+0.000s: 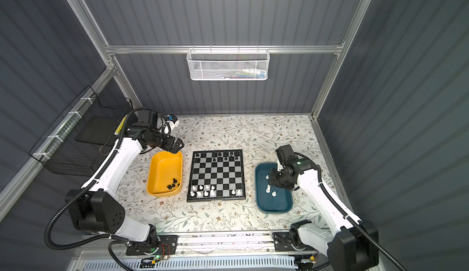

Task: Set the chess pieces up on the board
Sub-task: 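Lower the open right gripper onto a tall white piece in the teal tray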

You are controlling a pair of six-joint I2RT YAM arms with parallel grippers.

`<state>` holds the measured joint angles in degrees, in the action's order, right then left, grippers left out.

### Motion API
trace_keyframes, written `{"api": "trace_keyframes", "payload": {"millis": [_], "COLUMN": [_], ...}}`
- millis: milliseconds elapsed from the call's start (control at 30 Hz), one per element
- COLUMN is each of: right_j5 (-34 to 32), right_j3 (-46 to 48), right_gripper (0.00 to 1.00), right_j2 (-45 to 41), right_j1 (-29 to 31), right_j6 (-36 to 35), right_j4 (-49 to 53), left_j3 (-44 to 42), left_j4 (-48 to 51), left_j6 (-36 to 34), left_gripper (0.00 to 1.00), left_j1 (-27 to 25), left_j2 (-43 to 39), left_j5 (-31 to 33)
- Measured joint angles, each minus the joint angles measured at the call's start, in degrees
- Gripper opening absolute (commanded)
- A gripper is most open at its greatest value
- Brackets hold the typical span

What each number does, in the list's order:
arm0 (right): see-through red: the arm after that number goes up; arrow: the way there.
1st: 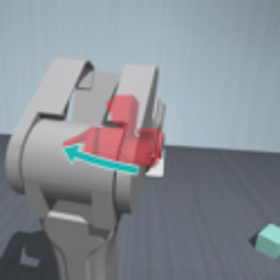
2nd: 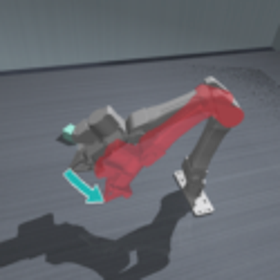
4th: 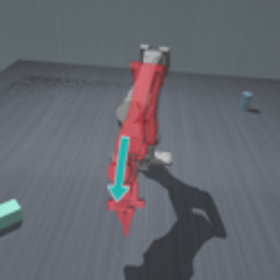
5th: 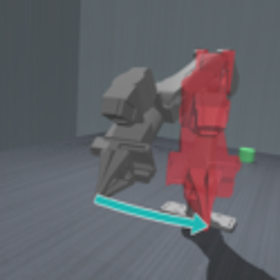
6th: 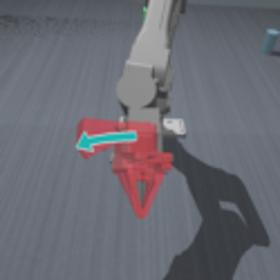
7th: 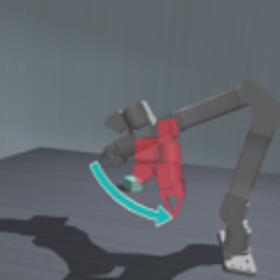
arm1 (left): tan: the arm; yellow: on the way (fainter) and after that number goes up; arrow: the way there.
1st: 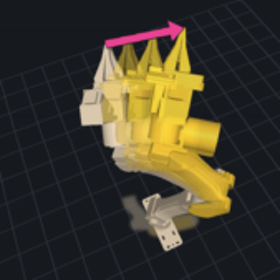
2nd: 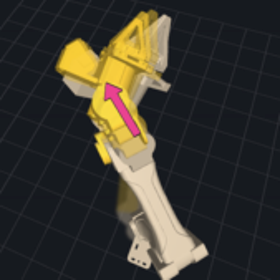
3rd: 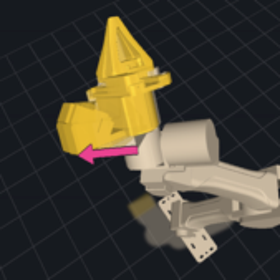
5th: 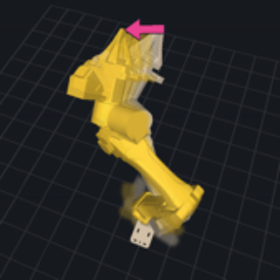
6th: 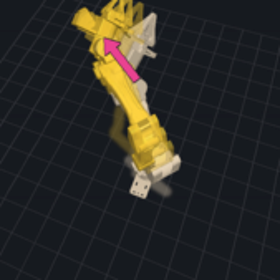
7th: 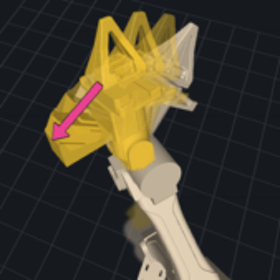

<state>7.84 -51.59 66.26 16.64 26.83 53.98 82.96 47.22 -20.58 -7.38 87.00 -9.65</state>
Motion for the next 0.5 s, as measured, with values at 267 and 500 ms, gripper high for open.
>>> {"api": "trace_keyframes", "payload": {"millis": [267, 500], "right_j5": [-0.1, -0.7], "right_j3": [3.1, 5.1], "right_gripper": [0.45, 0.44], "right_j2": [0.8, 1.4], "right_j1": [3.2, 5.4], "right_j6": [2.7, 5.6], "right_j4": [-2.6, -3.7], "left_j3": [0.2, 0.2], "left_j4": [-0.1, -0.1], "left_j6": [0.3, 1.2], "left_gripper": [0.99, 1.0], "left_j1": [0.0, 0.0], "left_j2": [0.5, 0.5], "left_j5": [-1.3, -2.6]}}
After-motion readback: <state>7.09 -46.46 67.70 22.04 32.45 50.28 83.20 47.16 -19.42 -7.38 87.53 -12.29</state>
